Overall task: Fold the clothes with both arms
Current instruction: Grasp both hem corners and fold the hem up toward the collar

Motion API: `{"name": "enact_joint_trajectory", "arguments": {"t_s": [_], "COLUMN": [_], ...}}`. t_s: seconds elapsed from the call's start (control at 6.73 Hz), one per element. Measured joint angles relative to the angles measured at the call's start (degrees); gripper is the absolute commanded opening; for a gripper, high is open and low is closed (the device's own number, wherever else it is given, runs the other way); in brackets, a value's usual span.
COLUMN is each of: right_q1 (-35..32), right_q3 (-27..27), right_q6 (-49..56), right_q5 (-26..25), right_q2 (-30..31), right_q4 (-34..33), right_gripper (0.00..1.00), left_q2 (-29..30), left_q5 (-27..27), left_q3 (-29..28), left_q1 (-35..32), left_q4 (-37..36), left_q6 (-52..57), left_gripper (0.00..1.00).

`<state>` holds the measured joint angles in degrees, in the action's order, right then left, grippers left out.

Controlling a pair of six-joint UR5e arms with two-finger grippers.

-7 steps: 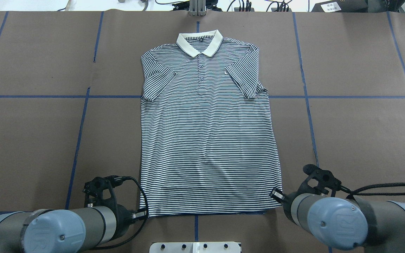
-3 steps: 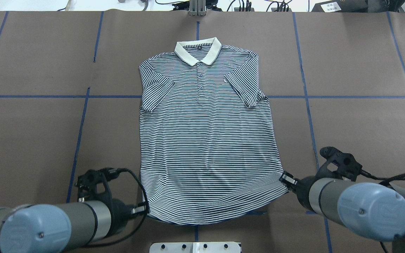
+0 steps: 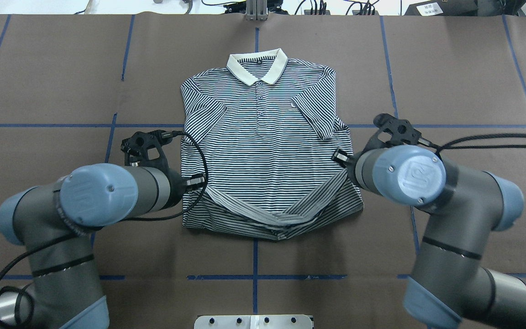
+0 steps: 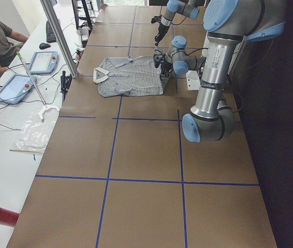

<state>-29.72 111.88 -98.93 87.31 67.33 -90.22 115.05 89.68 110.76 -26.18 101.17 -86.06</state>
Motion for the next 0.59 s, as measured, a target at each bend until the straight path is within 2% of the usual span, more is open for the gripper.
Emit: {"name": "enact_joint_trajectory", "arguments": {"t_s": [0.3,0.59], "right_q1": [-8.68,-12.97], "right_q3": [-13.32,-22.1], "right_q6": [7.4,10.05], "right_q5": [3.67,6.32], "right_q2": [-9.04,-14.69], "right_q4": [0.45,2.57], "right_gripper": [0.0,0.0], "left_q2": [2.67,4.97], "left_q5": [0.13,0.0], "left_q3": [-7.98,-11.99], "left_q1": [-8.27,-11.88], "left_q4": [5.37,6.96], "left_q6": [5.52,8.24], "left_gripper": [0.0,0.0]}}
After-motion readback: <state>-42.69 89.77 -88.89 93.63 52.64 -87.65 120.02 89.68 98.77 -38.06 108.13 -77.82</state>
